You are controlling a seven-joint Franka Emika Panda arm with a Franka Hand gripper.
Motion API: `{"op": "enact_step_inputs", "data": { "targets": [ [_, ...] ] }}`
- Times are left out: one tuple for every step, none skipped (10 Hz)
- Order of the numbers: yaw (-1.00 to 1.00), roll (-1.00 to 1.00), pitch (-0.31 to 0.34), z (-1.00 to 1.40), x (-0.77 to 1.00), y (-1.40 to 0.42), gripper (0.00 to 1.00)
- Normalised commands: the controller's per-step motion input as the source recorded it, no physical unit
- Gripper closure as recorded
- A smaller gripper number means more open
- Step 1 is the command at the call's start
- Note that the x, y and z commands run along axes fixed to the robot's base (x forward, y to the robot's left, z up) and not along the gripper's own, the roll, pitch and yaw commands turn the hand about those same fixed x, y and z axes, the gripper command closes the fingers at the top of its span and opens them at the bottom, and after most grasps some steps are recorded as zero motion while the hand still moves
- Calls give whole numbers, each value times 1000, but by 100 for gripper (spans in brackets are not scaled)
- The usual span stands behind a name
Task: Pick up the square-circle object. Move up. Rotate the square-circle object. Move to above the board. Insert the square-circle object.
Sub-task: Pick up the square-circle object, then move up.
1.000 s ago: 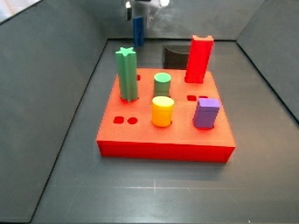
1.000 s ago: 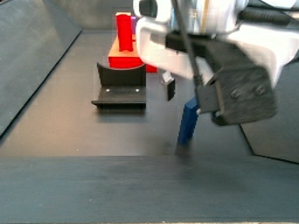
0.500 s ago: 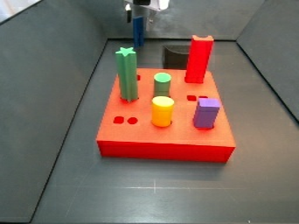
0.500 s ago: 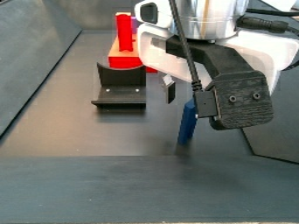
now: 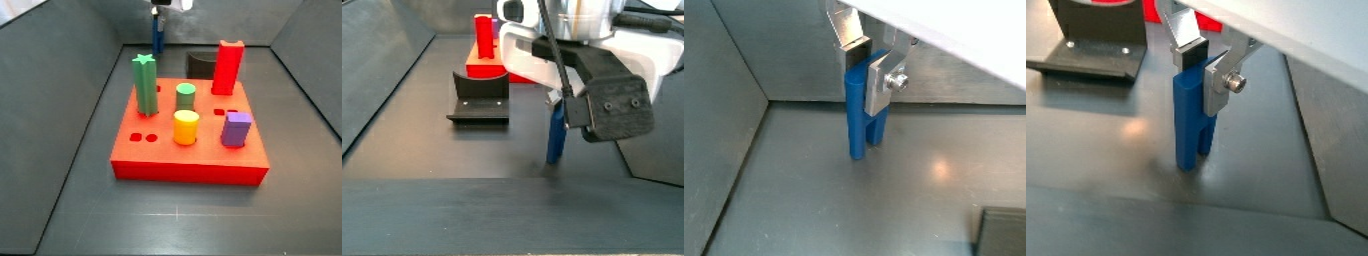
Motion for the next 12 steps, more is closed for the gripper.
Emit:
{"op": "enact_step_inputs", "data": {
  "targets": [
    [0, 0, 0, 0, 0, 0, 100],
    [0, 0, 0, 0, 0, 0, 100],
    [0, 0, 0, 0, 0, 0, 100],
    [0, 0, 0, 0, 0, 0, 100],
    [0, 0, 0, 0, 0, 0, 100],
    [0, 0, 0, 0, 0, 0, 100],
    [0, 0, 0, 0, 0, 0, 100],
    [0, 0, 0, 833, 0, 0, 100],
    [7, -14, 51, 798, -54, 19, 100],
    [1, -9, 77, 688, -60, 17, 100],
    [-7, 6, 85, 543, -39, 15, 100],
    [-9, 25, 93, 321, -19, 11, 100]
  ]
}}
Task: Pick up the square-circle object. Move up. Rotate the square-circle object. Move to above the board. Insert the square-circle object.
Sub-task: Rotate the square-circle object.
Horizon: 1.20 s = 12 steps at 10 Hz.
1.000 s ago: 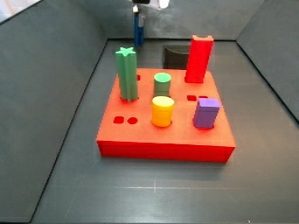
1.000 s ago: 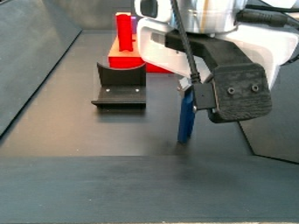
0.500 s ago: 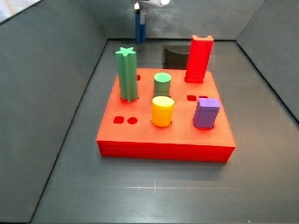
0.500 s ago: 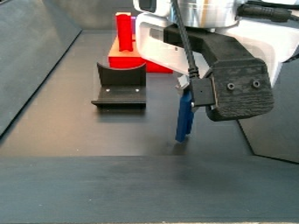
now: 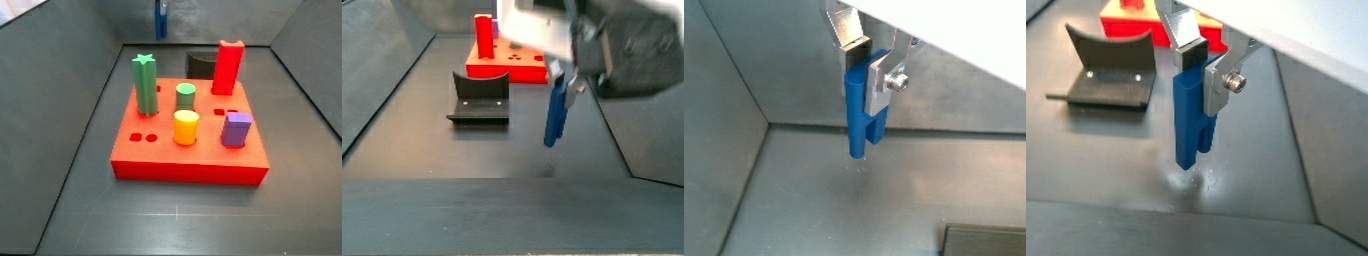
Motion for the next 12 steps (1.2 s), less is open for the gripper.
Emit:
{"op": "enact_step_inputs", "data": {
  "targets": [
    [0, 0, 0, 672, -131, -1000, 100],
    [15, 20, -16, 625, -128, -1000, 100],
    [19, 55, -34, 632, -136, -1000, 100],
    [16, 83, -22, 626, -133, -1000, 100],
    [18, 105, 28, 602, -122, -1000, 100],
    [18, 107, 55, 577, -115, -1000, 100],
    [18, 97, 60, 543, -110, -1000, 100],
    [17, 86, 48, 465, -109, -998, 100],
    [17, 89, 37, 306, -81, -776, 100],
    [19, 86, 31, 188, -55, -552, 100],
    [19, 70, 32, 102, -30, -251, 100],
    [874, 66, -3, 0, 0, 0, 100]
  ]
}}
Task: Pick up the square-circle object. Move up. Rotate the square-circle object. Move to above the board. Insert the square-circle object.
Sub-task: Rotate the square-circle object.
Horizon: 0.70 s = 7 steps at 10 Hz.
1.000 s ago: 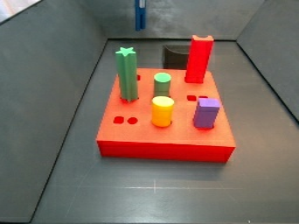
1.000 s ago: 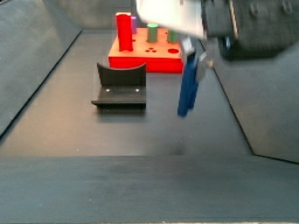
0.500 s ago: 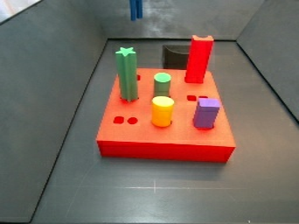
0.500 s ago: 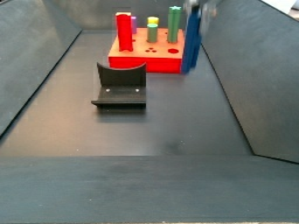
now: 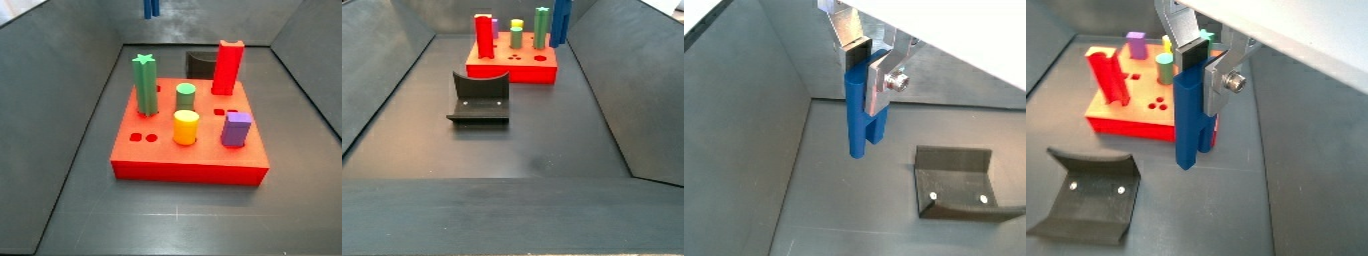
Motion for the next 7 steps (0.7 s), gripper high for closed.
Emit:
{"op": "enact_step_inputs", "data": {
  "targets": [
    [788, 54, 3, -19, 10, 22, 100],
    [633, 54, 3, -18, 11, 18, 100],
    [278, 50, 0, -14, 13, 17, 100],
    [1000, 29, -2, 0, -8, -41, 100],
    [1000, 27, -3, 1, -8, -47, 100],
    [1000, 35, -3, 1, -10, -35, 100],
    [795, 37, -4, 1, -11, -22, 100]
  ]
}}
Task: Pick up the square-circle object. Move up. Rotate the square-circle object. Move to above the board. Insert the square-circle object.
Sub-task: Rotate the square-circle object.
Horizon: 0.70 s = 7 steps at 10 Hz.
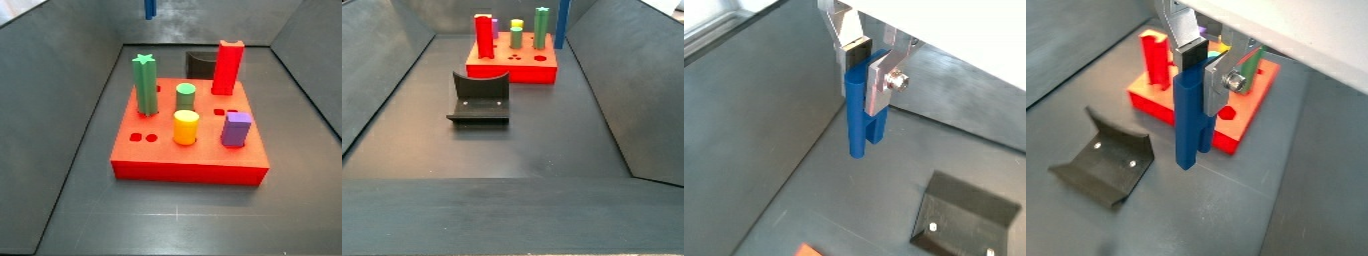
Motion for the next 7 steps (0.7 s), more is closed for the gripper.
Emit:
{"op": "enact_step_inputs", "data": {
  "targets": [
    [552, 36, -4, 2, -11, -16, 100],
    [361, 36, -5, 3, -10, -12, 100],
    [780, 36, -5, 0, 0, 0, 100],
    [676, 36, -6, 0, 0, 1, 100],
    [421, 36, -6, 0, 0, 1, 100],
    [276, 36, -6, 0, 0, 0, 100],
    [154, 36, -6, -1000, 0, 0, 100]
  ]
}}
